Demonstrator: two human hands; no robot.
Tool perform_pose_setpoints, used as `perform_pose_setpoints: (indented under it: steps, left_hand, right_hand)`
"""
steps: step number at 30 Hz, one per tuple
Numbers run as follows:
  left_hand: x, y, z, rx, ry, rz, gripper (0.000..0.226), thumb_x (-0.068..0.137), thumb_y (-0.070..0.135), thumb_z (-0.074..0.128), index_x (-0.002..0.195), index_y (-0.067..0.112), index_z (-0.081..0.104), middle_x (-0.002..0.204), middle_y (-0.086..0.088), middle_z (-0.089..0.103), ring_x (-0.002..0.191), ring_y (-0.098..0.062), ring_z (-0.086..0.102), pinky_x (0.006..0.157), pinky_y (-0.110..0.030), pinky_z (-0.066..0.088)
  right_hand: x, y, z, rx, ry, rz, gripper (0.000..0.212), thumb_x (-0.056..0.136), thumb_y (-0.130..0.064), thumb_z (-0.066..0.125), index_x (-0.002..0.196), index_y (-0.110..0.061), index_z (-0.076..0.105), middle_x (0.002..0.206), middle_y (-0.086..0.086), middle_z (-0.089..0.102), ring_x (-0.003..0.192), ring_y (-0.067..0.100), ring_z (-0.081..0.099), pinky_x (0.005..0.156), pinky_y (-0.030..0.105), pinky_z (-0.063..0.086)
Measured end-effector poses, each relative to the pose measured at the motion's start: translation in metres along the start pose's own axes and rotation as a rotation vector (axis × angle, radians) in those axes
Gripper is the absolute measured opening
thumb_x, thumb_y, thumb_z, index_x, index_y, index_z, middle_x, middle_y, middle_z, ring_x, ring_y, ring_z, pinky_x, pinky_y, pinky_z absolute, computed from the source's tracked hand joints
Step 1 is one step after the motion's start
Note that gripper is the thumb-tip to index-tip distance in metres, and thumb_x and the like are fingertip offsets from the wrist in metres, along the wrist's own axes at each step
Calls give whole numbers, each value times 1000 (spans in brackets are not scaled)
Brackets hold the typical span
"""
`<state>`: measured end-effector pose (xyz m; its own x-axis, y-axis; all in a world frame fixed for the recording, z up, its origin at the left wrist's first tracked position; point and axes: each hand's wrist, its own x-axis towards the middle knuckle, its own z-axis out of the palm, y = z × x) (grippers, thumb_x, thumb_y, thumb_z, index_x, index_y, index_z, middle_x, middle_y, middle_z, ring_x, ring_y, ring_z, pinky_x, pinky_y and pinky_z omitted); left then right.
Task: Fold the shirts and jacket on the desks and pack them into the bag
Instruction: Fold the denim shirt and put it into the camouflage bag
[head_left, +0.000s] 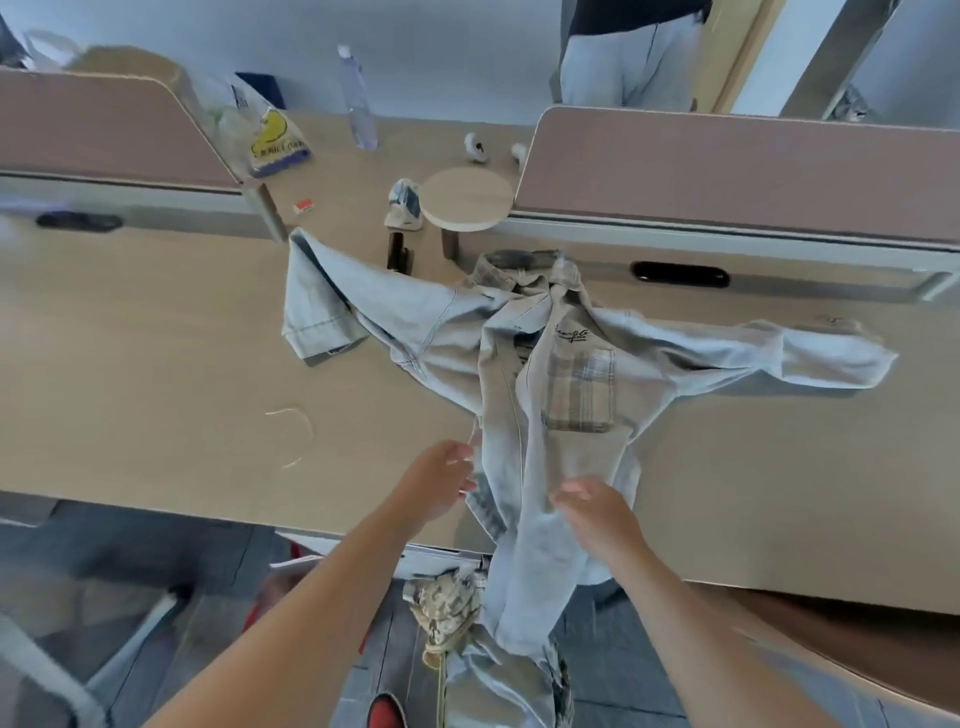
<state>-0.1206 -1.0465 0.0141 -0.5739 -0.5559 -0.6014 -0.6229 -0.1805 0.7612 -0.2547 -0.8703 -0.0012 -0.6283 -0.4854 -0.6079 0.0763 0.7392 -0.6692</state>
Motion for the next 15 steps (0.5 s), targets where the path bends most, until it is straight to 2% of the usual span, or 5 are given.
perform_pose_setpoints:
  steps: [2, 5, 7, 12, 15]
  left_hand:
    - [10, -11, 3, 9, 6, -15, 33, 98, 3, 47, 129, 11, 55, 107, -10, 67, 99, -28, 70, 95, -46, 55]
    - [28, -22, 6, -24, -13, -37, 41, 98, 3, 44, 135, 19, 49, 101, -12, 68, 100, -28, 70, 92, -39, 57]
    - [42, -29, 6, -34, -40, -24, 46, 97, 1, 45, 138, 22, 46, 106, -14, 68, 95, -25, 70, 92, -39, 58]
    - [67, -39, 14, 62, -33, 58, 45, 87, 4, 51, 128, 24, 55, 98, -1, 71, 91, -18, 69, 89, -40, 58]
    - [66, -37, 14, 240, 42, 103, 21, 85, 9, 55, 100, 21, 63, 81, 4, 69, 72, -12, 66, 64, -26, 51]
  right_hand:
    - [7, 6, 14, -51, -23, -60, 29, 82, -48, 61, 106, -35, 52, 101, -12, 51, 78, 9, 55, 63, 25, 44]
    - [26, 16, 37, -233, 40, -121, 61, 82, -55, 67, 131, -23, 48, 120, -5, 45, 99, 14, 55, 75, 32, 47]
    - [37, 16, 49, -347, 118, -116, 69, 79, -63, 67, 127, -16, 50, 124, 0, 45, 103, 19, 55, 77, 35, 48]
    - [55, 16, 60, -413, 253, -47, 23, 93, -33, 53, 106, -15, 58, 116, 1, 46, 89, 24, 58, 79, 40, 50]
    - [61, 18, 56, -349, 307, -39, 22, 99, -20, 41, 84, -15, 56, 98, 4, 55, 77, 24, 57, 71, 38, 47]
